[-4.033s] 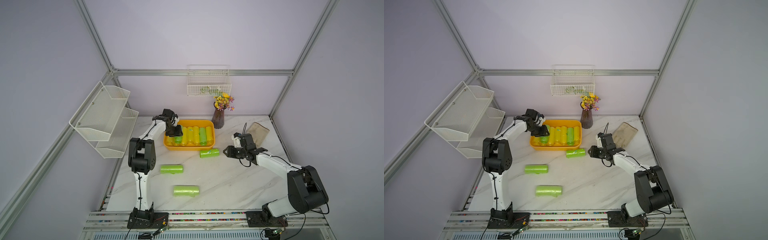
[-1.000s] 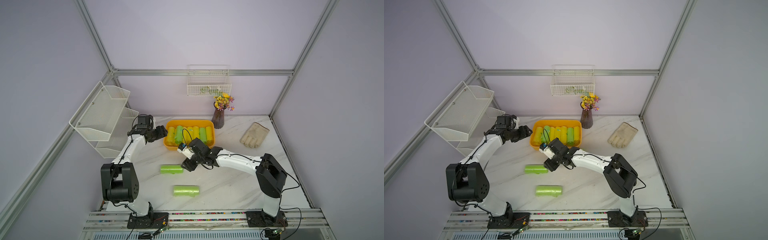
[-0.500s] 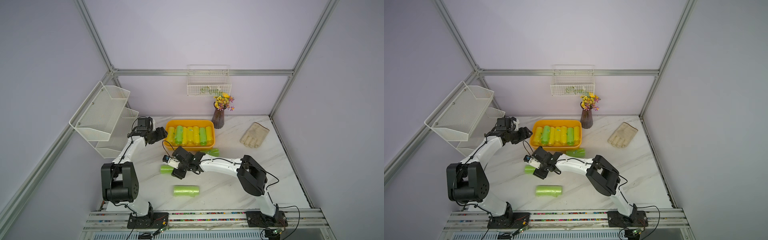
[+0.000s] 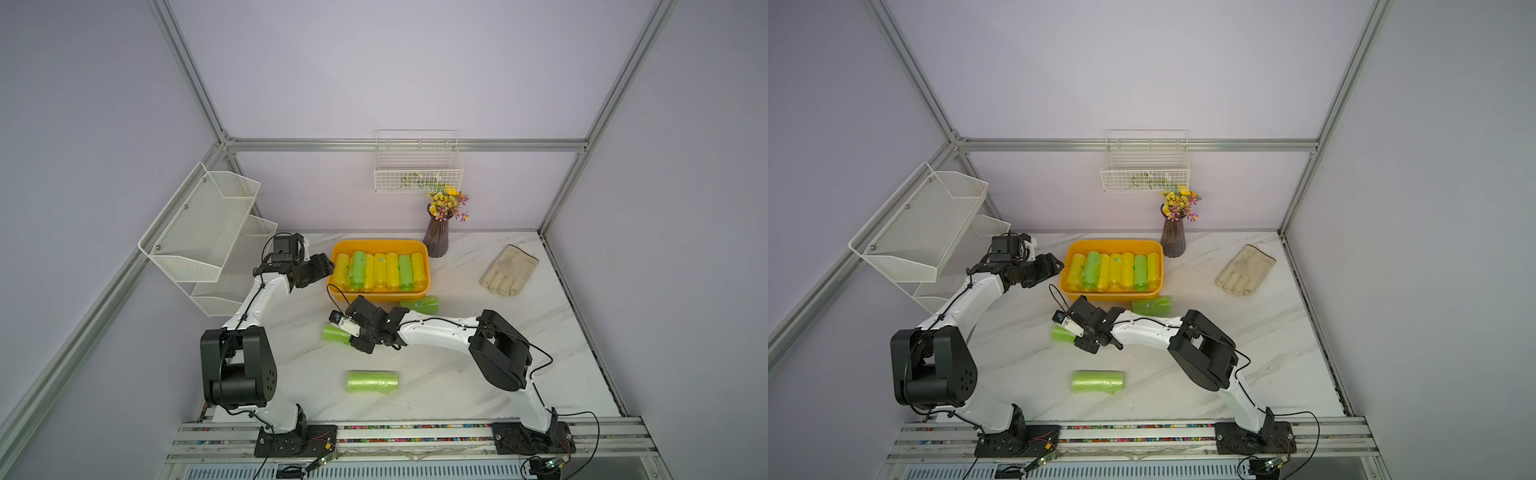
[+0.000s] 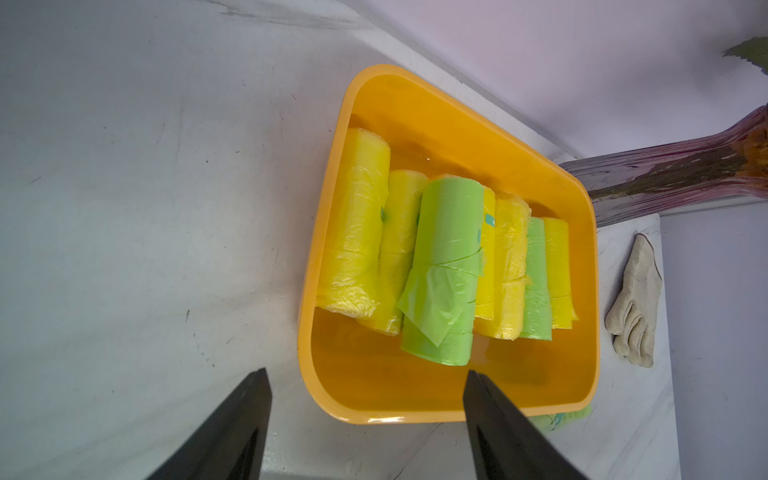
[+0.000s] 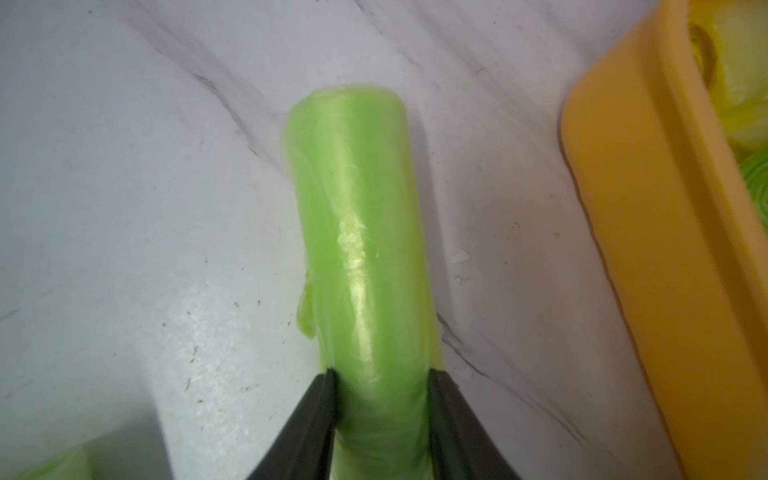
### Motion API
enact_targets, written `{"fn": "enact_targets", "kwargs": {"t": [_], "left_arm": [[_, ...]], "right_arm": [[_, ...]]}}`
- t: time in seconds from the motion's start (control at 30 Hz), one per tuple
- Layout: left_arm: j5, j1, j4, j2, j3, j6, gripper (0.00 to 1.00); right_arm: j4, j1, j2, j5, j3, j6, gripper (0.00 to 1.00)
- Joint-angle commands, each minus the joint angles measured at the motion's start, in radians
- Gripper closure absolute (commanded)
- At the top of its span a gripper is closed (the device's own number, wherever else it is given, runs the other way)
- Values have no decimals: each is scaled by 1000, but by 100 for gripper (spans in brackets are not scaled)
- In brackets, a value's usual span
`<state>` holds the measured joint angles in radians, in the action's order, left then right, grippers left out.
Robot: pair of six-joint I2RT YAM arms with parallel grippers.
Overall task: Put the roll of trash bags into the storage box
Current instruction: Pick up the roll of trash bags from the center of the board.
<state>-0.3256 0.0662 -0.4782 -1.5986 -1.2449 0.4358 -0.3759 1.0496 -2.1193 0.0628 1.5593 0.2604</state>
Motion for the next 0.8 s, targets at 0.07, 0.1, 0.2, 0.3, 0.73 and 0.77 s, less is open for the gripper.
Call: {"fn": "enact_targets", "kwargs": {"t": [0.07, 0.1, 0.2, 0.3, 0.73, 0.77], "left_arm": [[-16, 7, 32, 41, 9, 9, 27], [-15, 7, 33, 41, 12, 9, 27], [-11, 8, 40, 47, 20, 9, 27], [-13, 7, 44, 49, 25, 12, 27], [-18, 7, 44, 66, 36, 14, 27], [-18, 8, 43, 66, 37, 14, 27]], "right_arm": [[-62, -23, 59, 59, -139, -36, 64], [-62, -26, 73, 59, -155, -38, 64], [-48, -35, 110, 44, -199, -43, 62], [-32, -36, 122, 28, -202, -41, 52], [-60, -36, -24, -36, 8, -4, 36], [-60, -36, -34, -39, 15, -5, 36]]}}
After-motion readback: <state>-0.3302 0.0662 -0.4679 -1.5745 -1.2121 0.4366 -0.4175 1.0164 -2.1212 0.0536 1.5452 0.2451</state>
